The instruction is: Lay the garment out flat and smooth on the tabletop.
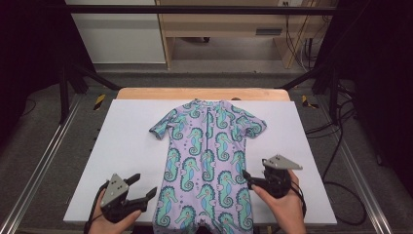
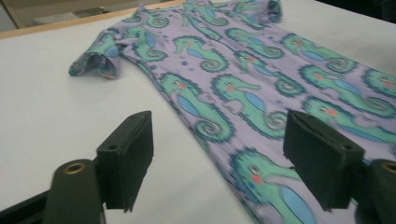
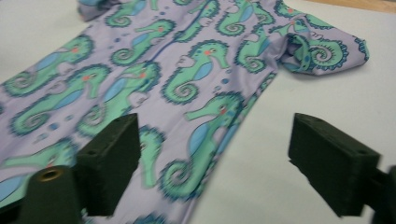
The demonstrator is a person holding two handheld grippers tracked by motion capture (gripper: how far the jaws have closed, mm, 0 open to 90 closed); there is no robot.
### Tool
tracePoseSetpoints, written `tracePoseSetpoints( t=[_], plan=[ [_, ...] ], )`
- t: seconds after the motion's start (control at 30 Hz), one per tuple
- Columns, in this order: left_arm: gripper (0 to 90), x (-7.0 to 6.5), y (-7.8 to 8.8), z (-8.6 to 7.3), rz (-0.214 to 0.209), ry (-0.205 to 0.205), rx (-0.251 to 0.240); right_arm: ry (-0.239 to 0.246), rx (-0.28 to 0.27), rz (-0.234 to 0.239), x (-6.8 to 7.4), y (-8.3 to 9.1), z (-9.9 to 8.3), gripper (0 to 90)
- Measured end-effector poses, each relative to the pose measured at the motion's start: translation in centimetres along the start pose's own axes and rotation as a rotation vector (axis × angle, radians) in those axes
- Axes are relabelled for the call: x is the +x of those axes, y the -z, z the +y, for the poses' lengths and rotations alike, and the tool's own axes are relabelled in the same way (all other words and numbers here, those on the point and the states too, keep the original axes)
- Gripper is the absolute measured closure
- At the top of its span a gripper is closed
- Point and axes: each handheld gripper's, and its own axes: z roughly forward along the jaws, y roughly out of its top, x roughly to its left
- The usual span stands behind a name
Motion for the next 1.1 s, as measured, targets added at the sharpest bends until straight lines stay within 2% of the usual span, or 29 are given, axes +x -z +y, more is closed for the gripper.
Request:
tracePoseSetpoints(
  t=[0.13,0.23,0.4,0.53,0.63,0.77,1.0,1.1],
  plan=[
    [22.9,1.9,-2.1,0.7,0.03,0.013,-0.014,-0.007,0.007,-0.024,-2.2,-2.3,1.7,18.4],
    [23.8,3.5,-3.9,1.3,0.048,0.013,-0.001,-0.009,0.031,-0.046,-3.6,-4.0,2.7,23.9],
    [28.7,6.7,-6.9,2.7,0.099,0.016,0.028,0.02,0.042,-0.079,-5.1,-6.1,3.6,33.9],
    [32.2,8.1,-8.6,3.6,0.12,0.009,0.041,0.028,0.053,-0.111,-6.0,-7.4,3.5,42.5],
    [32.6,8.6,-9.5,4.0,0.138,0.004,0.048,0.034,0.079,-0.126,-6.5,-8.5,3.2,47.2],
    [34.5,9.0,-10.3,4.4,0.154,-0.004,0.048,0.035,0.084,-0.157,-7.3,-9.9,3.2,51.6],
    [34.7,8.7,-10.3,4.5,0.151,-0.001,0.056,0.039,0.104,-0.174,-8.4,-12.4,4.6,60.6],
    [34.7,8.6,-10.2,4.4,0.147,-0.001,0.051,0.038,0.115,-0.162,-8.5,-13.0,4.9,66.1]
  ],
)
